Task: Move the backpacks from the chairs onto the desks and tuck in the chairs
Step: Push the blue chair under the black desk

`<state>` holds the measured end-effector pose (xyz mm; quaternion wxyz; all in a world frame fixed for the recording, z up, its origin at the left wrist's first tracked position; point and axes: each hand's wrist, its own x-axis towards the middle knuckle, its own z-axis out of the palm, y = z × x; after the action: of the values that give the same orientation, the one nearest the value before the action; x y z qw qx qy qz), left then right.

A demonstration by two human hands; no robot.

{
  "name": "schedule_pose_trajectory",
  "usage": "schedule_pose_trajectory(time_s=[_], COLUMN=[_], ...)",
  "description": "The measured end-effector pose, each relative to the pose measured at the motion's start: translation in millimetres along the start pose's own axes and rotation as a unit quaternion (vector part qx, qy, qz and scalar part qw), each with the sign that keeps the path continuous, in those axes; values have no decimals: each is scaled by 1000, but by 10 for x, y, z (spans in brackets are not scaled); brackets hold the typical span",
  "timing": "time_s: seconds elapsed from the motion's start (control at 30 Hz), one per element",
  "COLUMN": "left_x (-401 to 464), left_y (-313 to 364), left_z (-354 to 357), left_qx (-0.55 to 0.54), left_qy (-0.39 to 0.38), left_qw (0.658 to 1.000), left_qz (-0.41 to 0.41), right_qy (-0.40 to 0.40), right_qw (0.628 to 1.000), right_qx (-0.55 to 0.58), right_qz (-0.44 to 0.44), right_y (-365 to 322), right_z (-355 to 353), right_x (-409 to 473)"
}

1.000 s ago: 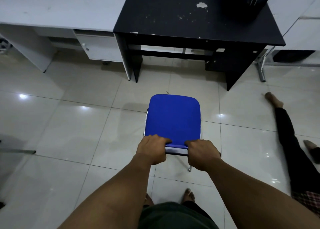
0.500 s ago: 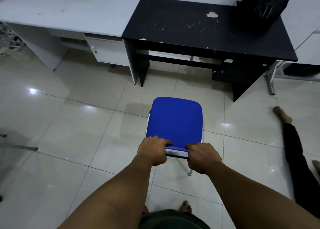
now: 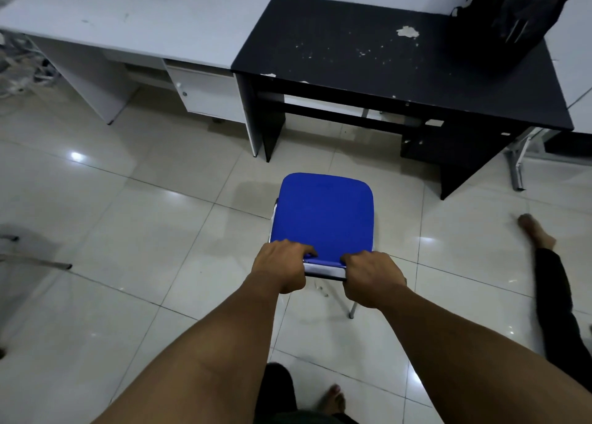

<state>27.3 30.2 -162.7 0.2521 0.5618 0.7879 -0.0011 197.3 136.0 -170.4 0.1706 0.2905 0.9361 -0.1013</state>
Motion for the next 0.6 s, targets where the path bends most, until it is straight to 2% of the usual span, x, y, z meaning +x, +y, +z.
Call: schedule_pose_trajectory(time_s=[0.6], left_x=[1056], left_y=[-223], left_z=[-494], left_qx=[-11], left_qy=[19], left_qw=[999], left_qz=[27], right_qy=[11], right_qw=[999], right_qx=[-12], right_qz=[51], right_y=[438], right_z=[-407], right_x=[1037])
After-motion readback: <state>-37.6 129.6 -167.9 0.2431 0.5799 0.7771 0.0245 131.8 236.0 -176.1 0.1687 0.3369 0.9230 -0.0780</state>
